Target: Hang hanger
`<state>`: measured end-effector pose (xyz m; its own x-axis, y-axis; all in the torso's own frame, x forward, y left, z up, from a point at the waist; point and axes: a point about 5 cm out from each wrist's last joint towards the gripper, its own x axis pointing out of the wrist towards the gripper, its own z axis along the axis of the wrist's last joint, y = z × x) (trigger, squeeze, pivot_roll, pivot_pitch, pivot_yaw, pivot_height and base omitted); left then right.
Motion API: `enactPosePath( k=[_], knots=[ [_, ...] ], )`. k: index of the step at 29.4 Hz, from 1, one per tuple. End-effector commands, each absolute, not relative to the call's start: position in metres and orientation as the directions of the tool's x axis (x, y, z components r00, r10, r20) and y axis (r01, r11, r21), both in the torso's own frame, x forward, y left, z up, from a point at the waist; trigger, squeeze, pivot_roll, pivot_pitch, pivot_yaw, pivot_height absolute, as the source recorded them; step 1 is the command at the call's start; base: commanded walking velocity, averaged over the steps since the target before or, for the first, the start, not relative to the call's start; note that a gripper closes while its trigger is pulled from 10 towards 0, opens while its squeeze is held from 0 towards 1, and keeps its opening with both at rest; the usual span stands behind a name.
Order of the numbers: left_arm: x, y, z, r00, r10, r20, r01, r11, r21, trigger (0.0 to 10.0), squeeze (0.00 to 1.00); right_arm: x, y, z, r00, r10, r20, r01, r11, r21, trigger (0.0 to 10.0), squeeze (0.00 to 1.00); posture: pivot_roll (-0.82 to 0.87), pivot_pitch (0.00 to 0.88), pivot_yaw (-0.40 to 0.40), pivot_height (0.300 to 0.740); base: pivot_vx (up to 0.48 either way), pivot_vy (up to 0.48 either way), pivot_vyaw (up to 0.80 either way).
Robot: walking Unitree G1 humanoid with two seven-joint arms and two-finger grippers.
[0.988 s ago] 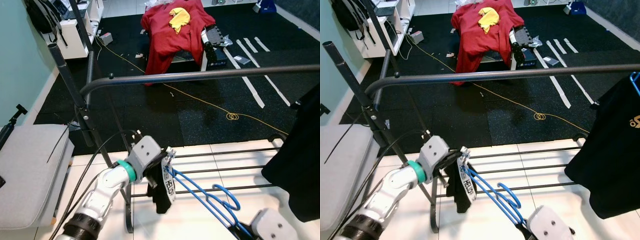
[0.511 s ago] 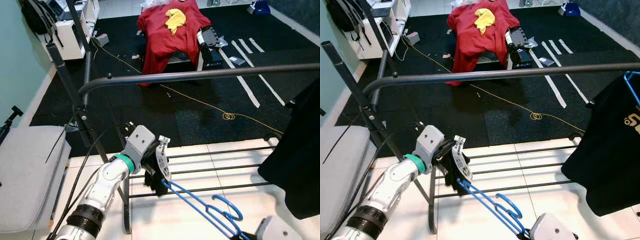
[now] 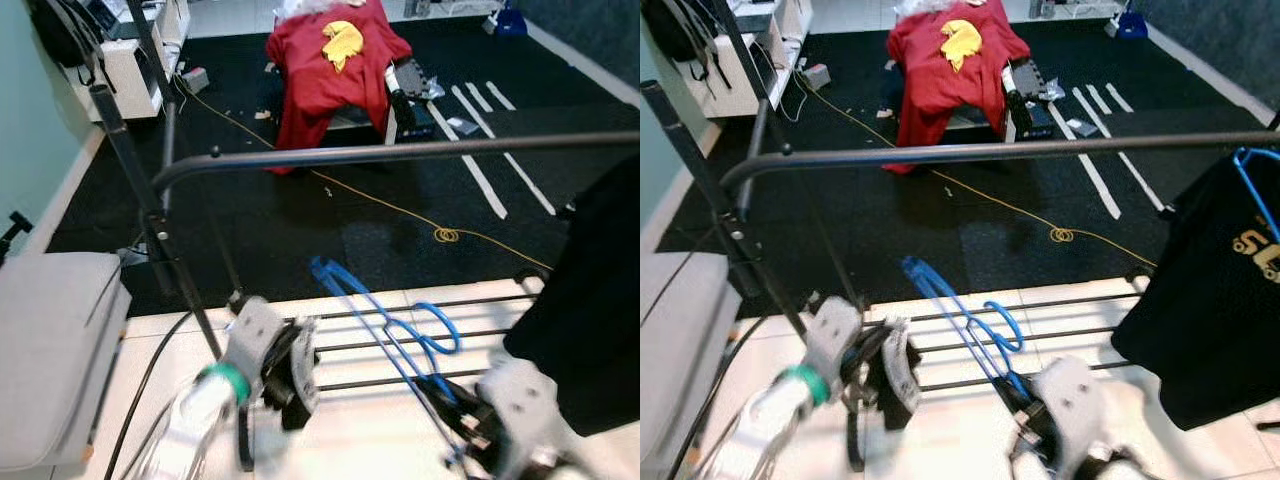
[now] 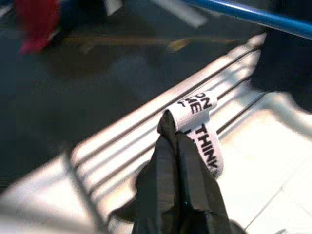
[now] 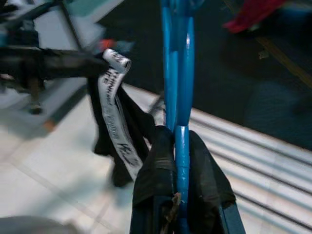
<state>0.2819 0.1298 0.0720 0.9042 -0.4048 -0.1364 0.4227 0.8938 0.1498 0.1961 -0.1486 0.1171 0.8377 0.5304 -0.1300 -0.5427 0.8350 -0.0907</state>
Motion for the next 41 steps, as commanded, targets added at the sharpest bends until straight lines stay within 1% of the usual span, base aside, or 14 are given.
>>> enactPosePath(
  k=[1,4,5,9,12,14,17,18,19,22,25,29,35,41],
  knots=[
    [0.275,0.144,0.055,0.93,-0.306,-0.205,0.339,0.928,0.155,10.0,0.0,0.19,-0.144,0.103,0.82,0.546,-0.174,-0.563,0.824,-0.064,10.0,0.0,-0.3,0.155,0.069,0.74,0.0,0.0,0.0],
    [0.274,0.15,0.049,0.941,-0.256,-0.223,0.295,0.941,0.166,10.0,0.0,0.191,-0.146,0.096,0.834,0.522,-0.177,-0.538,0.841,-0.052,10.0,0.0,-0.29,0.156,0.062,0.74,0.0,0.0,0.0],
    [0.272,0.156,0.042,0.946,-0.215,-0.244,0.261,0.95,0.172,10.0,0.0,0.199,-0.152,0.091,0.879,0.446,-0.166,-0.461,0.885,-0.064,10.0,0.0,-0.28,0.155,0.059,0.74,0.0,0.0,0.0],
    [0.269,0.161,0.04,0.951,-0.176,-0.255,0.218,0.964,0.15,10.0,0.0,0.21,-0.158,0.089,0.931,0.342,-0.13,-0.352,0.933,-0.069,10.0,0.0,-0.28,0.155,0.061,0.74,0.0,0.0,0.0],
    [0.267,0.161,0.046,0.955,-0.182,-0.235,0.216,0.968,0.129,10.0,0.0,0.211,-0.147,0.093,0.911,0.399,-0.107,-0.406,0.913,-0.048,10.0,0.0,-0.28,0.155,0.065,0.74,0.0,0.0,0.0],
    [0.266,0.161,0.055,0.957,-0.207,-0.205,0.236,0.963,0.13,10.0,0.0,0.207,-0.135,0.097,0.865,0.491,-0.108,-0.5,0.861,-0.09,10.0,0.0,-0.29,0.155,0.069,0.74,0.0,0.0,0.0],
    [0.269,0.164,0.066,0.957,-0.232,-0.172,0.258,0.954,0.151,10.0,0.0,0.202,-0.134,0.099,0.829,0.546,-0.121,-0.558,0.818,-0.136,10.0,0.0,-0.28,0.158,0.068,0.74,0.0,0.0,0.0],
    [0.272,0.166,0.073,0.954,-0.26,-0.151,0.284,0.944,0.169,10.0,0.0,0.196,-0.137,0.099,0.783,0.601,-0.157,-0.62,0.772,-0.136,10.0,0.0,-0.28,0.158,0.068,0.74,0.0,0.0,0.0],
    [0.272,0.166,0.073,0.954,-0.26,-0.151,0.284,0.944,0.169,10.0,0.0,0.196,-0.137,0.099,0.783,0.601,-0.157,-0.62,0.772,-0.136,10.0,0.0,-0.28,0.158,0.068,0.74,0.0,0.0,0.0],
    [0.279,0.169,0.087,0.943,-0.315,-0.111,0.332,0.92,0.209,10.0,0.0,0.182,-0.149,0.098,0.685,0.686,-0.244,-0.724,0.678,-0.128,10.0,0.0,-0.28,0.16,0.066,0.74,0.0,0.0,0.0],
    [0.284,0.171,0.094,0.936,-0.338,-0.095,0.351,0.907,0.231,10.0,0.0,0.175,-0.16,0.096,0.65,0.7,-0.295,-0.755,0.64,-0.142,10.0,0.0,-0.27,0.162,0.064,0.74,0.0,0.0,0.0],
    [0.295,0.178,0.113,0.911,-0.406,-0.07,0.407,0.862,0.302,10.0,0.0,0.162,-0.186,0.1,0.579,0.701,-0.415,-0.809,0.557,-0.188,10.0,0.0,-0.27,0.164,0.066,0.74,0.0,0.0,0.0],
    [0.304,0.184,0.129,0.879,-0.471,-0.068,0.463,0.814,0.35,10.0,0.0,0.162,-0.201,0.114,0.58,0.685,-0.441,-0.81,0.54,-0.227,10.0,0.0,-0.29,0.167,0.072,0.74,0.0,0.0,0.0],
    [0.306,0.183,0.133,0.865,-0.496,-0.07,0.487,0.799,0.354,10.0,0.0,0.17,-0.2,0.126,0.602,0.685,-0.41,-0.798,0.534,-0.28,10.0,0.0,-0.29,0.169,0.08,0.74,0.0,0.0,0.0]
  ],
)
